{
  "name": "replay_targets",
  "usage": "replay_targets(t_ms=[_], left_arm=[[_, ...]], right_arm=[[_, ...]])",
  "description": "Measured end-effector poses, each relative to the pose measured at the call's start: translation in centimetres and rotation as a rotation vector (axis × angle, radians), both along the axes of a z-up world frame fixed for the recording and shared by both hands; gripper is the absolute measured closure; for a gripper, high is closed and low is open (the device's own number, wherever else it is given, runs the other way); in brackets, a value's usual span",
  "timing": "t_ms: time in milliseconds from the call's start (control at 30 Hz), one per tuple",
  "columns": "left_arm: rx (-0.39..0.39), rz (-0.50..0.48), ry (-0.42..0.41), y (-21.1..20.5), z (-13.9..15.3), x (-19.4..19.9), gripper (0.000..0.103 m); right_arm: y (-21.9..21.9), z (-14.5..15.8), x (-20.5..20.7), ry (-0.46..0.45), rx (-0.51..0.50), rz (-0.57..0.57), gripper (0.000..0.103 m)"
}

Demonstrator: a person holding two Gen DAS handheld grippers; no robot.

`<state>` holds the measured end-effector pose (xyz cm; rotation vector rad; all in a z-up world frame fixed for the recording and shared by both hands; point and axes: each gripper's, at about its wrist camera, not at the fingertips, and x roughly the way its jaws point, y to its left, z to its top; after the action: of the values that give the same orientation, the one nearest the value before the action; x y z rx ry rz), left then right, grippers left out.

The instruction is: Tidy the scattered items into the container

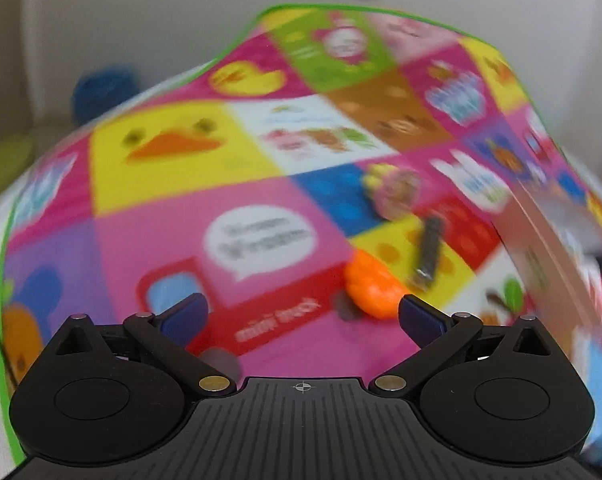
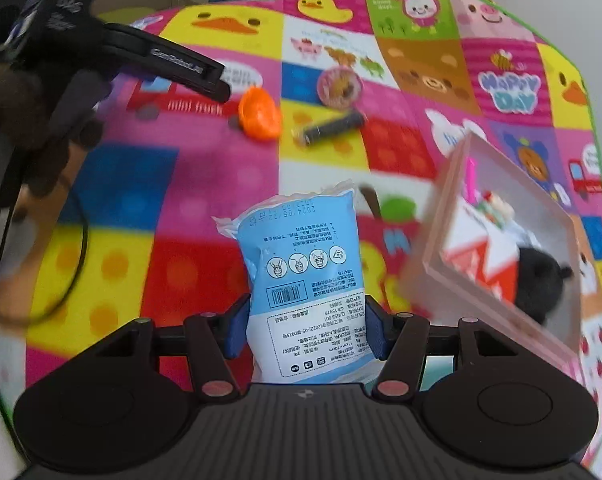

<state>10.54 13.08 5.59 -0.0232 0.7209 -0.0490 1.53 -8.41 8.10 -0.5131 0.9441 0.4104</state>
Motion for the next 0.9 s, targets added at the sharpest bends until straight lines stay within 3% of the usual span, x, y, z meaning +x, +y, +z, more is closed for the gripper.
replay_targets(t_ms=[67,133,300,367,433,500,533,633,767,900], left_arm=[[0.070,-0.048,-0.028,-1.3,-0.2,-0.5,0.000],[0.084,-0.070,-0.029,-1.8,-0.3,-0.7,0.000],[0.012,-0.093,-0.014,-2.4,0.1,-0.3,0.000],[-0.029,-0.128,-0.009,-3.4,0.6,0.5,0.000],[-0.006,-0.157,-0.036,-4.9,1.0,1.5,0.001],[0.064,-0.176,-0.053,-6.7,1.1,3.2,0.025],[0.115,-0.184,-0.046,-7.7,0.8,4.5,0.043],[0.196,-0.216,-0.034,-9.5,-0.1,7.1,0.030],[0.255,-0.248,0.011,-11.1,-1.5,9.5,0.033],[0.236,-0.239,0.053,-11.0,-2.7,10.3,0.035]], right_arm=[[-1.2,-0.5,-1.0,0.006,-0.041,0.007,0.047],[-2.7,-1.4,-1.9,0.006,-0.097,0.016,0.047],[-7.5,-2.9,-2.8,-0.003,-0.140,-0.065,0.046],[-9.7,-2.4,-3.0,-0.016,-0.079,-0.131,0.041],[-11.7,-1.5,-3.6,-0.050,0.004,-0.201,0.030],[-13.6,-0.5,-4.5,-0.088,0.083,-0.266,0.028],[-14.5,-0.1,-5.1,-0.103,0.118,-0.294,0.028],[-16.3,0.6,-6.6,-0.140,0.173,-0.338,0.027],[-17.9,0.9,-6.3,-0.166,0.205,-0.363,0.027],[-20.5,0.6,-1.5,-0.155,0.322,-0.485,0.024]])
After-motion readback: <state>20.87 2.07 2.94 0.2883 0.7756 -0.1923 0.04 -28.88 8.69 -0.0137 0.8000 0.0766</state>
